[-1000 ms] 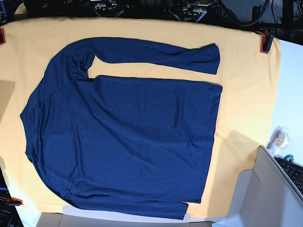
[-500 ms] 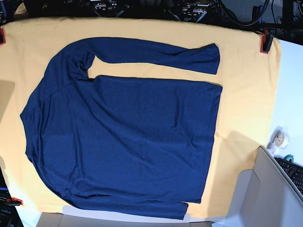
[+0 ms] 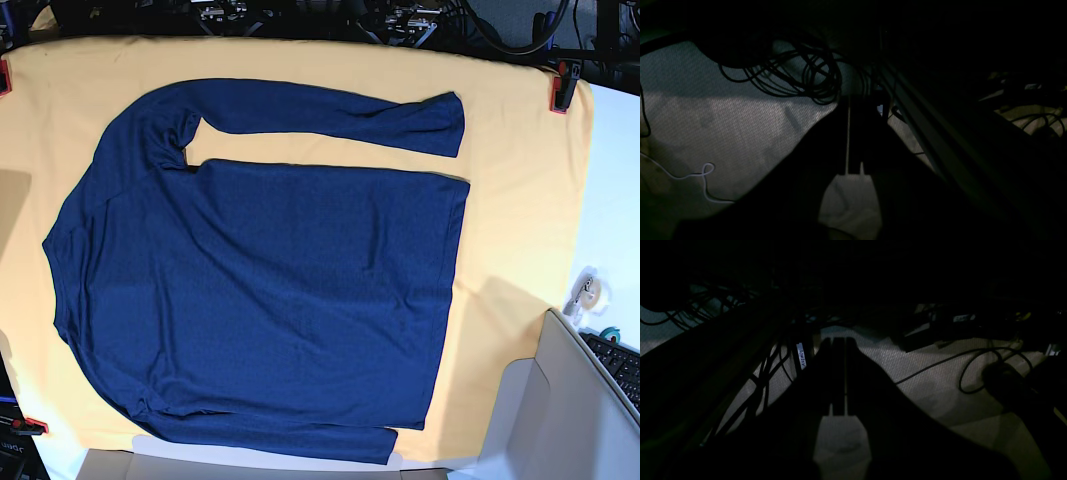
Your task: Fold the T-shirt properly
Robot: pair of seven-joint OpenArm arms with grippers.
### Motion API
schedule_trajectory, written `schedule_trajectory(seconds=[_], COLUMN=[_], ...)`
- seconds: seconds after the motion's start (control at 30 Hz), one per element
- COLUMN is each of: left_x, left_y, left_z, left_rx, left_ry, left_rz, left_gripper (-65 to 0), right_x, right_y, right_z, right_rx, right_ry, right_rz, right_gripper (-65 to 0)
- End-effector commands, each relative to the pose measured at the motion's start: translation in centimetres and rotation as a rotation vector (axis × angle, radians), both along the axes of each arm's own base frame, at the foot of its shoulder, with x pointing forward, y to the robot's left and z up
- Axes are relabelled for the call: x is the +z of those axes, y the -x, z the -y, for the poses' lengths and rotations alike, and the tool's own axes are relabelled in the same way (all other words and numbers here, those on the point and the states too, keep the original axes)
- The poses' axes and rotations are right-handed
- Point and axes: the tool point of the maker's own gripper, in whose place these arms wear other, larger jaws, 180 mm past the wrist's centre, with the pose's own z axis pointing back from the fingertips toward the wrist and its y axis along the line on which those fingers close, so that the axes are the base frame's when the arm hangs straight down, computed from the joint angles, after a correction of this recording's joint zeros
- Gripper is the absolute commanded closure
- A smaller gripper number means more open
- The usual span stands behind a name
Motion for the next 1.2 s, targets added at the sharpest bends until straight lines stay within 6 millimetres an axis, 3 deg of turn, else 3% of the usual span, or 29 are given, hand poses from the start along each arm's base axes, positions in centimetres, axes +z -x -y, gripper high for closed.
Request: schedule_trajectory(seconds=[0.0, 0.5, 0.67, 1.0, 1.17], left_x=[0.1, 0.1, 0.0, 2.0, 4.3], left_y=[-0.7, -0.7, 0.2, 2.9, 4.0], left_z=[0.1, 0.1, 0.1, -1.5, -2.4], left_rx=[0.007, 0.007, 0.015, 0.021, 0.022], left_ry=[-0.003, -0.003, -0.001, -0.038, -0.061], left_rz=[0.024, 0.024, 0.01, 0.089, 0.136], left_gripper=[0.0, 0.0, 0.0, 0.0, 0.0], right_x=[0.1, 0.1, 0.7, 2.8, 4.8], right_y=[-0.5, -0.6, -0.7, 3.7, 6.4], right_z=[-0.1, -0.1, 0.2, 4.8, 6.1], right_rx=[0.001, 0.001, 0.001, 0.024, 0.04], right_ry=[0.0, 0.0, 0.01, 0.089, 0.11], right_rz=[0.019, 0.022, 0.074, 0.126, 0.148], right_gripper=[-0.1, 0.0, 0.0, 0.0, 0.0])
